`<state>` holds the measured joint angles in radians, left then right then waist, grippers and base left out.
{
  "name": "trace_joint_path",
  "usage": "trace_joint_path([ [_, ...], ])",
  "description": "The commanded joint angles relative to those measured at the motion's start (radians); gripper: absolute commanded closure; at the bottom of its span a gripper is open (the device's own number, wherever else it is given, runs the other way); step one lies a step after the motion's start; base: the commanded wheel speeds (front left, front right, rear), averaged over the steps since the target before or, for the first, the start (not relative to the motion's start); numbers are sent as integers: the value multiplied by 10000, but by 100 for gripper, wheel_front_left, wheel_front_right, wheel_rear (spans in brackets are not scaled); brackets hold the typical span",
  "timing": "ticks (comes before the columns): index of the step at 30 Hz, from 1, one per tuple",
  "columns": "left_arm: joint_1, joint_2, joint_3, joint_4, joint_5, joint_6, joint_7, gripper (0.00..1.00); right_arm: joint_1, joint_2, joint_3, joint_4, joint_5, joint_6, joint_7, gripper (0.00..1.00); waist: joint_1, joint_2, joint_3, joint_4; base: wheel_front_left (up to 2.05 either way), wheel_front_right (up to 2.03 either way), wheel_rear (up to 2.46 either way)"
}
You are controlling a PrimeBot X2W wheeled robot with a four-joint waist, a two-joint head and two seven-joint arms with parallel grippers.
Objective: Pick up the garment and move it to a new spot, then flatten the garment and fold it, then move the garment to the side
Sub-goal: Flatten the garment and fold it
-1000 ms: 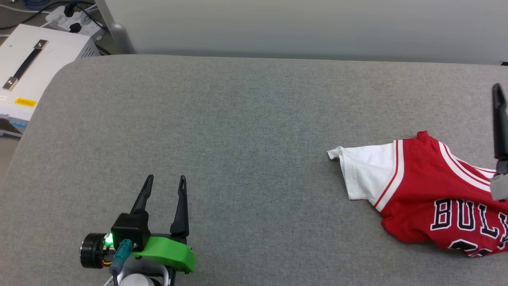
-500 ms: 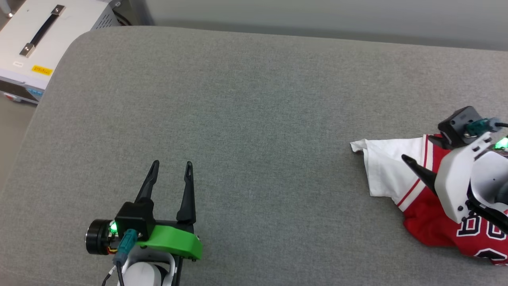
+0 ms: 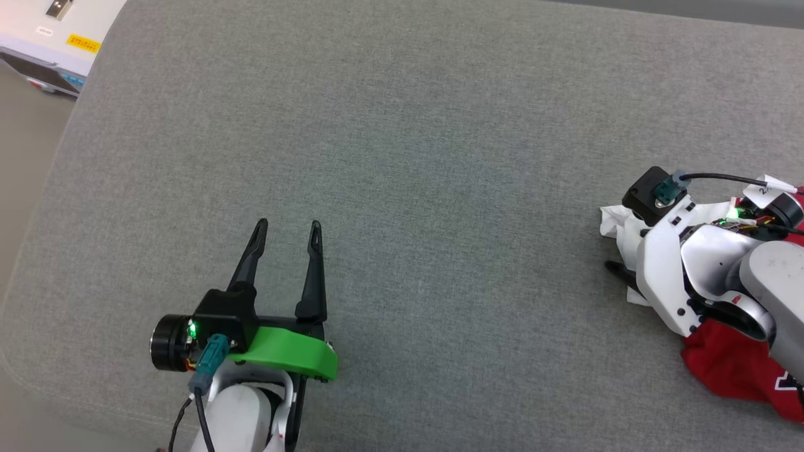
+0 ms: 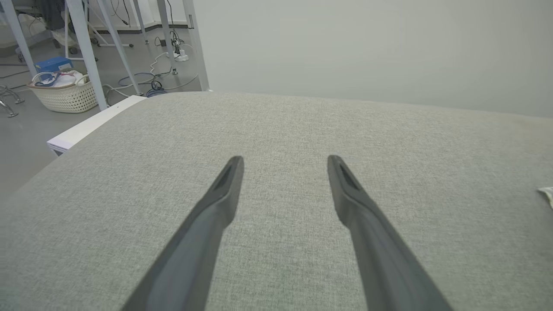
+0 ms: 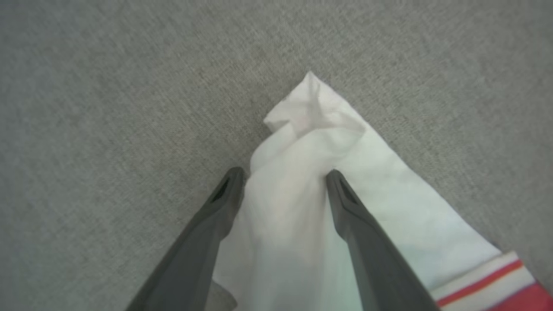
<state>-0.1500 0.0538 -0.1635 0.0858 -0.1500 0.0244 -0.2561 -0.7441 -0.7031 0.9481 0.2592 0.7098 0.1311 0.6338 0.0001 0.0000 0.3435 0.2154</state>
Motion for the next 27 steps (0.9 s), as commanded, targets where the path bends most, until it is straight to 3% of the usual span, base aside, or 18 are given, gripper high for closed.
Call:
trace_joint_path([
  [1, -116, -35, -19, -10, -38, 89, -57, 0, 158, 107, 463, 408, 97, -4, -85, 0, -1, 0, 115, 134, 0, 0, 0],
  [2, -110, -35, -20, -4, -44, 97, -57, 0, 141, 90, 588, 513, 155, -4, -203, 0, -1, 0, 106, 140, 0, 0, 0],
  [3, -92, -35, -4, 7, -42, 106, -57, 0, 113, 92, 637, 617, 272, -4, -452, 82, -1, 0, 78, 125, 0, 0, 0],
  [4, -70, -35, 16, 17, -35, 109, -57, 0, 86, 91, 639, 690, 371, -4, -666, 100, -1, 0, 43, 107, 0, 0, 0],
  [11, 206, -35, 238, 79, 43, 118, -57, 0, -177, 66, -53, 565, 933, -4, -2648, 100, -1, 0, -488, -157, 0, 0, 0],
  [18, 408, -35, 256, 61, 93, 26, -57, 0, -582, 360, -768, -57, 1013, -4, -3458, 100, -1, 0, -851, -294, 0, 0, 0],
  [23, 372, -35, 186, 9, 76, -1, -57, 0, -954, 940, -921, -254, 770, -4, -3588, 100, -1, 0, -840, -129, 0, 0, 0],
  [27, 357, -35, 154, -49, 24, 26, -57, 0, -1387, 1789, -790, -106, 553, -4, -3591, 100, -1, 0, -672, 80, 0, 0, 0],
])
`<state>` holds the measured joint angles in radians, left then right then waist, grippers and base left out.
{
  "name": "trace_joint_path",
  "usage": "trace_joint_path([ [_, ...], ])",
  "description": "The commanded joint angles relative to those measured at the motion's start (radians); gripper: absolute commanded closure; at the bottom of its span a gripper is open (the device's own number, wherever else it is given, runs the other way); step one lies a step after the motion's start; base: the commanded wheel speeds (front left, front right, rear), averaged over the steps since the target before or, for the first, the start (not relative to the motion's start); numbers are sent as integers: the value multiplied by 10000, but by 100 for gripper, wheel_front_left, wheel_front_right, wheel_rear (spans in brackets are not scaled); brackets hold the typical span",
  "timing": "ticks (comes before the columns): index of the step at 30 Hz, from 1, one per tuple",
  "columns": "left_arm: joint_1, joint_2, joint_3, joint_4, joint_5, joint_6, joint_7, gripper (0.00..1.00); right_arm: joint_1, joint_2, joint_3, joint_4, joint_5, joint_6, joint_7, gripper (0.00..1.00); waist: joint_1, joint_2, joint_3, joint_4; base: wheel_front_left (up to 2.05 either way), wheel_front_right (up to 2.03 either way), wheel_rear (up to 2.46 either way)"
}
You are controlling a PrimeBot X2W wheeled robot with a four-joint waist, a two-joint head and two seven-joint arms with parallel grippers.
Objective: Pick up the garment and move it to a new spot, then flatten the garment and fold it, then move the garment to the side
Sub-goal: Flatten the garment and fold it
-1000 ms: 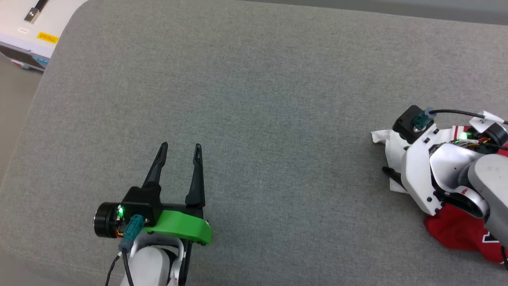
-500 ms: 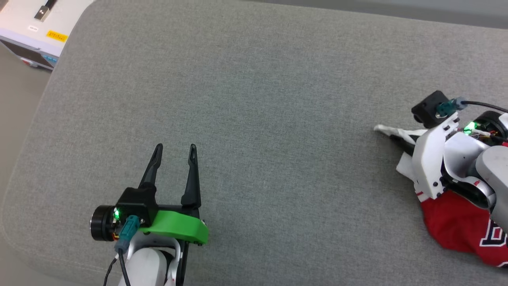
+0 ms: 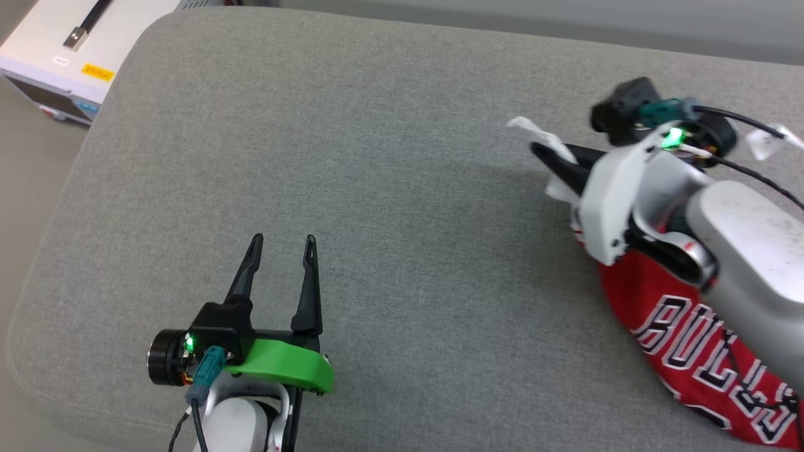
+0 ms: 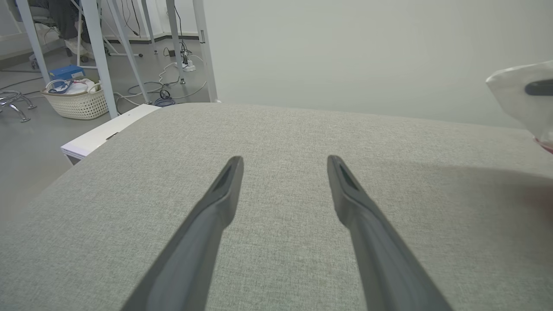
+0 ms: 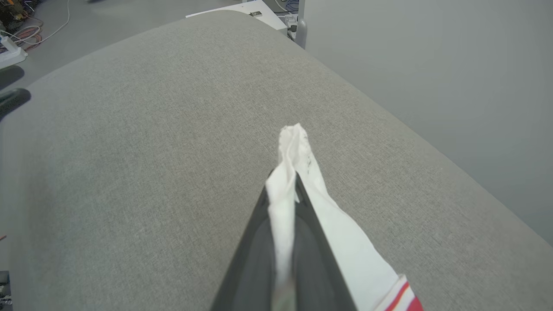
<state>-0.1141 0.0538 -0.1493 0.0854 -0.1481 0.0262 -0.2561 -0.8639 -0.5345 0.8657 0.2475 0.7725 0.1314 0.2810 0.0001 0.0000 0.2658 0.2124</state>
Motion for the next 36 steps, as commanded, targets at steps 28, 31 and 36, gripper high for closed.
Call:
trace_joint_path([
  [28, -149, -36, 291, 26, -2, 154, -57, 0, -216, 2186, 3565, 2416, 244, -7, -1911, 0, -1, 0, -40, 234, 0, 0, 0],
  [31, 19, -36, 504, 45, 144, 39, -57, 0, 161, 1938, 2895, 1892, 266, -7, -2885, 0, -1, 0, -435, 15, 0, 0, 0],
  [36, 223, 37, 935, 30, 440, -314, -57, 0, 1521, 1281, 231, 1090, -660, -7, -4715, 0, -1, 0, -1182, -496, 0, 0, 0],
])
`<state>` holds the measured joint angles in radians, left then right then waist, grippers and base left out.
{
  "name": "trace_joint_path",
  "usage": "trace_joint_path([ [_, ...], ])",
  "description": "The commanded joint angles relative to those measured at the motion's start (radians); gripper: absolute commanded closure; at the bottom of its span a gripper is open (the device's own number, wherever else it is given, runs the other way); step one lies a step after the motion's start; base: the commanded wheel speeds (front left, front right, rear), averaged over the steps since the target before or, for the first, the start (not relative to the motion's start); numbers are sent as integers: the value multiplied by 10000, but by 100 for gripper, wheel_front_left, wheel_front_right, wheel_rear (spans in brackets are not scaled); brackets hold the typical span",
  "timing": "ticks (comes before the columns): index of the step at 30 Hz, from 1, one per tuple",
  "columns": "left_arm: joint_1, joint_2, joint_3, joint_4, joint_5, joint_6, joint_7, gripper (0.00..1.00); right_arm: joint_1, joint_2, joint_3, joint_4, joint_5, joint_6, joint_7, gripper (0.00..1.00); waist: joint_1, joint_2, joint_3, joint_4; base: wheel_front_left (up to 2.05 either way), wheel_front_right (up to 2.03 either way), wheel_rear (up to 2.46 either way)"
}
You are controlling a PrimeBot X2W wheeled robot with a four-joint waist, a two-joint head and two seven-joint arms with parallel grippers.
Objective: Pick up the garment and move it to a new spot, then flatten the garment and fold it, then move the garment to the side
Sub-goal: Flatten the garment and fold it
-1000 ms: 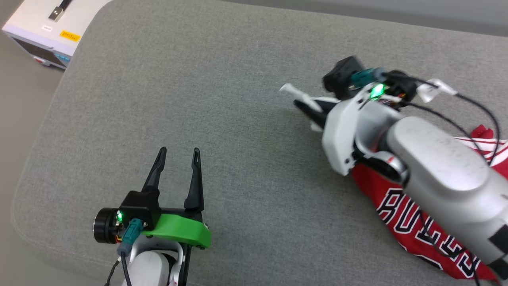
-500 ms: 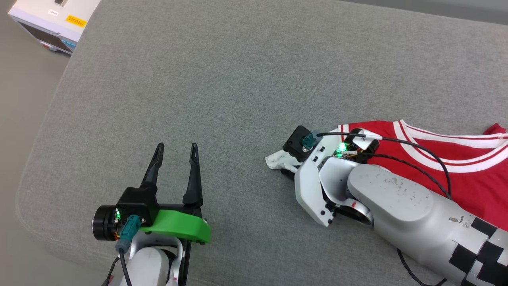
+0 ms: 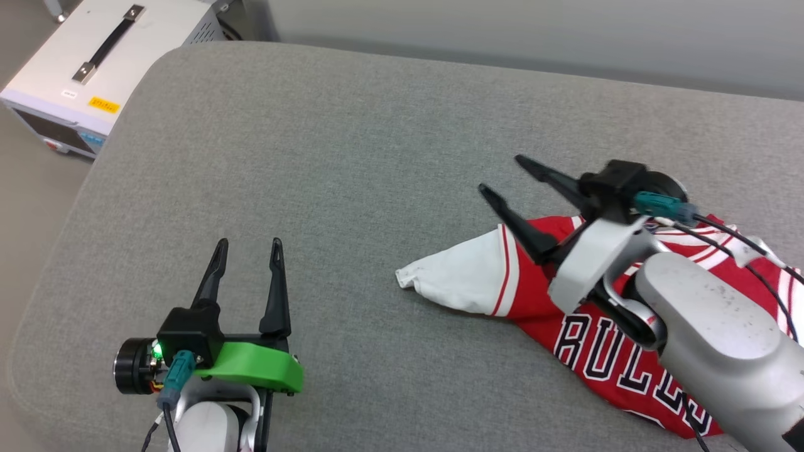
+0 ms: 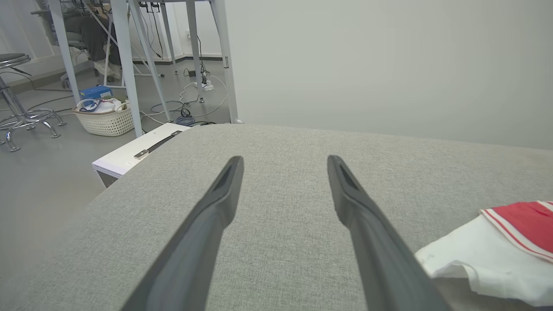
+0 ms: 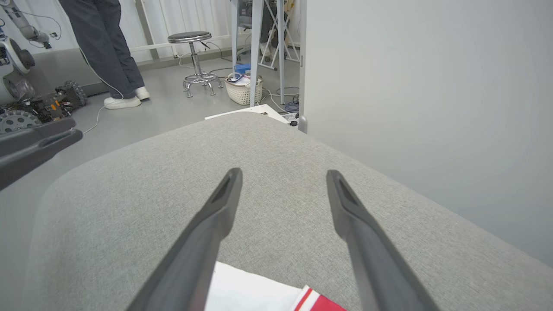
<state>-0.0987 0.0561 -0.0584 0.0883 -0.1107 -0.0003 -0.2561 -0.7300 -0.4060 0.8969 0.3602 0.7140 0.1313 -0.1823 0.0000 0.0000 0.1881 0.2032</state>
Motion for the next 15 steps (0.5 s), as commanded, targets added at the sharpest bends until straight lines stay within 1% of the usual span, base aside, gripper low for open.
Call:
trace_joint_path([
  [1, 63, 41, 78, -4, 88, -98, -57, 0, 410, 14, -554, -86, -259, -6, -240, 0, 0, 0, -457, -470, 0, 0, 0],
  [4, -30, 148, 252, -22, 117, -292, -57, 0, 1237, 172, -2142, -327, -1217, -6, -573, 0, 0, 0, -607, -720, 0, 0, 0],
  [9, -424, 429, 411, 55, 71, -698, -57, 0, 2850, 806, -4509, -1083, -2728, -6, -741, 0, 0, 0, -774, -1057, 0, 0, 0],
  [12, -837, 707, 293, 325, -34, -968, -57, 0, 3867, 1232, -5783, -1701, -3592, -6, -773, 0, 0, 0, -870, -1176, 0, 0, 0],
  [15, -1421, 1089, 17, 766, -256, -1165, 12, 0, 4824, 1712, -6838, -2338, -4221, -6, -787, 0, 0, 0, -929, -1265, 0, 0, 0],
])
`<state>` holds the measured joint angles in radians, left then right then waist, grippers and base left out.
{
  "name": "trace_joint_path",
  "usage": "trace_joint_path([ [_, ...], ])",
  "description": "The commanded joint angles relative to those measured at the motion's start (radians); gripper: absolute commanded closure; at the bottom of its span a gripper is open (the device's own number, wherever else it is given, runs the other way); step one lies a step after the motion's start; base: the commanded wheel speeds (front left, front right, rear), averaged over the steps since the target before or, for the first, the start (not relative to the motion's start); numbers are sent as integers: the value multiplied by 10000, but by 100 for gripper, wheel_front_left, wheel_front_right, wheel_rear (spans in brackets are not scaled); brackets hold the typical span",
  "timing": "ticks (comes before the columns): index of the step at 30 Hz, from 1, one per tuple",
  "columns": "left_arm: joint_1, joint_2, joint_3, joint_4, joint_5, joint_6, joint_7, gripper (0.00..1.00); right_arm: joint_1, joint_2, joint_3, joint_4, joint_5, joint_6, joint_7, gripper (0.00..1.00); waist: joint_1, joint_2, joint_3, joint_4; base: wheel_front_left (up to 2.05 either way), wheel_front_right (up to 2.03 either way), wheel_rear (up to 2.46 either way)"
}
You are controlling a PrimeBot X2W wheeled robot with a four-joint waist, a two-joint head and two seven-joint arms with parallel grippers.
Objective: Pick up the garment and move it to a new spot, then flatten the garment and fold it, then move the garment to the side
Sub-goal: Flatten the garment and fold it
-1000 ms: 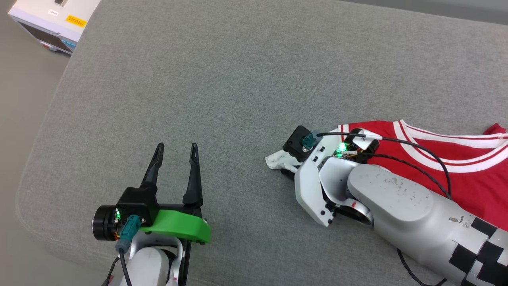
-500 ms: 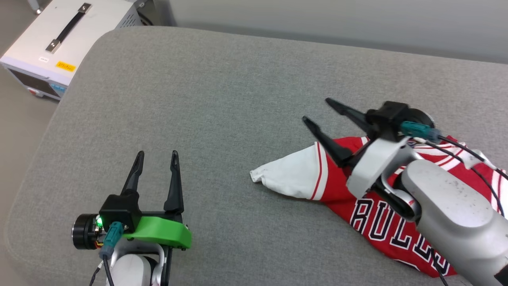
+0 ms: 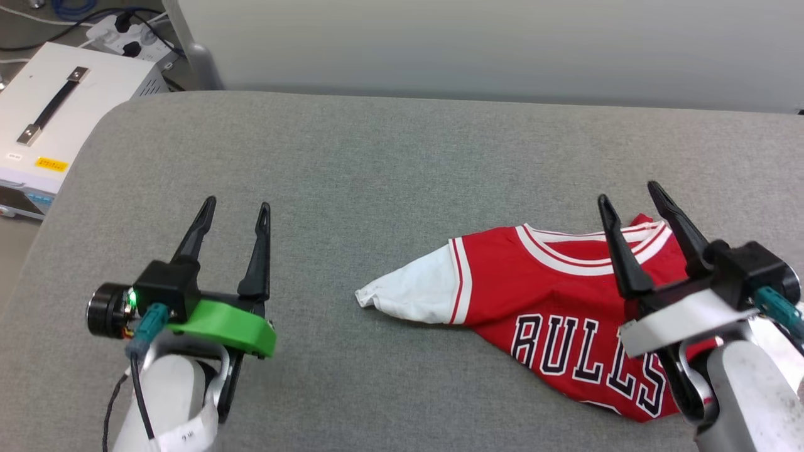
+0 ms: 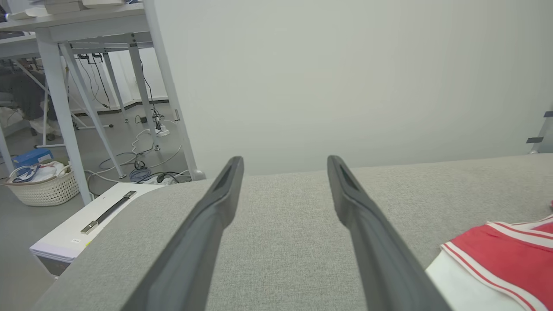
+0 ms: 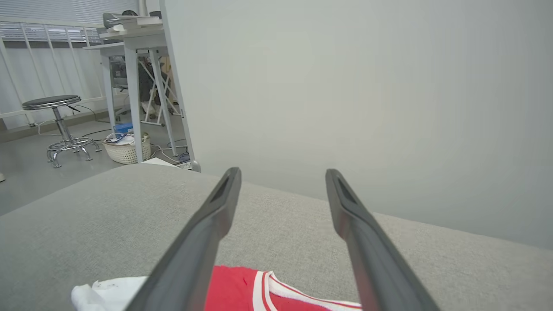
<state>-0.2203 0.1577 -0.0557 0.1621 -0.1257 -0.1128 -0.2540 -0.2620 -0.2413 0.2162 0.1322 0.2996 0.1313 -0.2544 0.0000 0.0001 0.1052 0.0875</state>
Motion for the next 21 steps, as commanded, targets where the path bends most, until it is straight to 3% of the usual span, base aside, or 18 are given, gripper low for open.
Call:
trace_joint_path([
  [1, -480, 215, -144, 172, -252, -87, 123, 0, 467, 236, -413, -351, -332, -6, -68, 0, 0, -1, -113, -141, 0, 0, 0],
  [5, -1446, 827, -841, 569, -853, -165, 972, 0, 1542, 828, -1377, -1127, -906, -6, -71, 0, 0, -1, -121, -311, 0, 0, 0],
  [7, -2232, 1422, -2026, 585, -2075, -174, 2403, 0, 2238, 1133, -1913, -1548, -1312, -6, -72, 0, 0, -1, -55, -497, 0, 0, 0],
  [15, -4012, 2792, -4537, 742, -4962, -176, 6686, 0, 2495, 1408, -2199, -1828, -1594, -6, -73, 0, 0, -1, 222, -794, 0, 0, 0],
  [21, -5305, 3281, -6345, 1027, -6415, -177, 9019, 0, 2238, 1455, -2098, -1908, -1769, -6, -73, 0, 0, -1, 610, -996, 0, 0, 0],
])
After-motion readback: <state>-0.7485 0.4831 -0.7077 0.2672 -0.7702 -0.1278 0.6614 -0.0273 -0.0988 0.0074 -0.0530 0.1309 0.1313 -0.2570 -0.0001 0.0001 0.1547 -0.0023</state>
